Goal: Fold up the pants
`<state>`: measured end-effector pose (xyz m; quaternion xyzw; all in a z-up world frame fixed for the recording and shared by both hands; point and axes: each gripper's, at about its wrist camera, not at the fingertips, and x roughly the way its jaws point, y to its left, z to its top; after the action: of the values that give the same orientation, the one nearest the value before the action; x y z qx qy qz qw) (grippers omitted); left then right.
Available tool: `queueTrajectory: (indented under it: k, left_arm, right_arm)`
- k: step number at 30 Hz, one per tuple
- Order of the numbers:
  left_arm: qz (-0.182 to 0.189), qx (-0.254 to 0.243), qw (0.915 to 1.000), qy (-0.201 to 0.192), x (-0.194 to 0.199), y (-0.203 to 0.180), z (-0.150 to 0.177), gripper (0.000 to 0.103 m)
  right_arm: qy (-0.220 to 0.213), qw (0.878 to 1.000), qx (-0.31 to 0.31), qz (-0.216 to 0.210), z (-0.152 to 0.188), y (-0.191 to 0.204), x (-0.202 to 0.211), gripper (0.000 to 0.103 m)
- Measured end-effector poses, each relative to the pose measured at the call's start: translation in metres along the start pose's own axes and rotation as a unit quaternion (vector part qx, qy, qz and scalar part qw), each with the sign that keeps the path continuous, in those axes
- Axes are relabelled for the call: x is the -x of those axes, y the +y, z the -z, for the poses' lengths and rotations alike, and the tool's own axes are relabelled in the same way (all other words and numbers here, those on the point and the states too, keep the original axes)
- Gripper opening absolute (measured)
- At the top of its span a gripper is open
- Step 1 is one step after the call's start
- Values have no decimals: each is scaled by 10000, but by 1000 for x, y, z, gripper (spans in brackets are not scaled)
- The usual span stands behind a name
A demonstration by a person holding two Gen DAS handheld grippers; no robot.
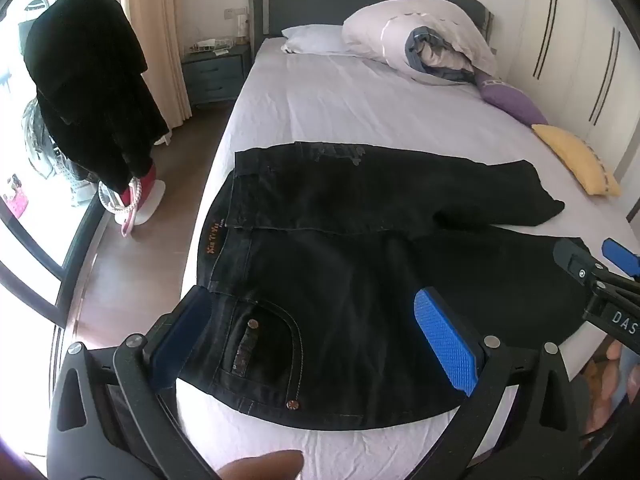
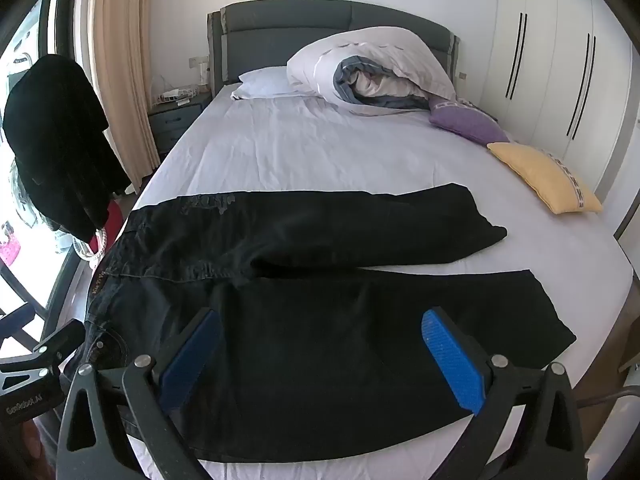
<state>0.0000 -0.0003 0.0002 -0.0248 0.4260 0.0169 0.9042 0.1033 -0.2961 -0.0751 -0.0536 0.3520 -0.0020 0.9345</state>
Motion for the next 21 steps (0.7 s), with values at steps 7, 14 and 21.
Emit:
queueTrajectory:
  k: [7, 14, 21]
  left_arm:
    - [16, 37, 10000, -27, 2, 0, 0, 103]
    - [16, 1, 10000, -34, 2, -2, -1, 103]
    - [8, -7, 10000, -29, 2, -4, -1, 103]
  right_arm:
    - [16, 10000, 11, -28, -1, 0, 2, 103]
    - [61, 10000, 2, 20, 1, 1, -3, 103]
    - [73, 10000, 6, 28, 2, 2, -5, 103]
